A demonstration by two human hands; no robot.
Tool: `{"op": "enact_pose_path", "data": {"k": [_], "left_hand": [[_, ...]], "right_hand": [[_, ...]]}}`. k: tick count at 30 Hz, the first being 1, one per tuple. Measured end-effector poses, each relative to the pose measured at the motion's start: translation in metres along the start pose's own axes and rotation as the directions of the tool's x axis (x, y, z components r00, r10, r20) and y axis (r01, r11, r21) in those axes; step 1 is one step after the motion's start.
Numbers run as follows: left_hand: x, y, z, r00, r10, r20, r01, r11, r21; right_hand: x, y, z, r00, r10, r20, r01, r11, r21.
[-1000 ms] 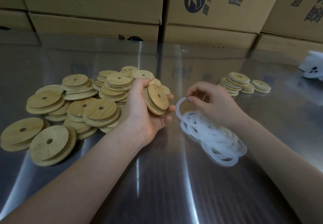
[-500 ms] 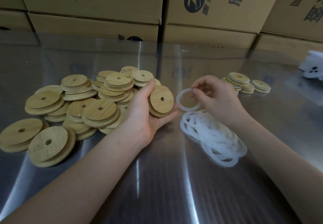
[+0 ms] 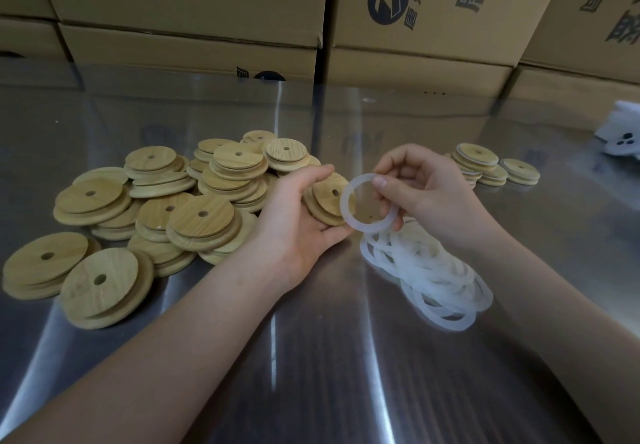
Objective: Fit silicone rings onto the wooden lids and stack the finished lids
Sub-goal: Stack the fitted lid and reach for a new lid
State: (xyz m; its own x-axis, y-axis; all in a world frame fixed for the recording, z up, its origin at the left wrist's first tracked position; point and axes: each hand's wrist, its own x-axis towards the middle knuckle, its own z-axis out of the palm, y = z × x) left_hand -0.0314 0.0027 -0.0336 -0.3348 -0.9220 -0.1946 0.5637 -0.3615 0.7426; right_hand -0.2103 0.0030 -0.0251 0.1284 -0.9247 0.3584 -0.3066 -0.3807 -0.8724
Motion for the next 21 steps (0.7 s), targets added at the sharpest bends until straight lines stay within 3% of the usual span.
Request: {"op": "enact_pose_path", "data": {"k": [15,21], "left_hand": [[0.003,-0.007,0.001,0.995,0.003,0.097,-0.014,0.994,0.112],[0.003,-0.015,0.0,0.99,0.069,0.12,-0.104,0.943,0.316]], "right_hand": [[-0.003,-0.002,0.006,0.998,-0.057,0.021,0.056,0.997,0.053],[-0.003,-0.001,0.007,0.996,-0.084,0.013,0.083,0.994,0.068]]}}
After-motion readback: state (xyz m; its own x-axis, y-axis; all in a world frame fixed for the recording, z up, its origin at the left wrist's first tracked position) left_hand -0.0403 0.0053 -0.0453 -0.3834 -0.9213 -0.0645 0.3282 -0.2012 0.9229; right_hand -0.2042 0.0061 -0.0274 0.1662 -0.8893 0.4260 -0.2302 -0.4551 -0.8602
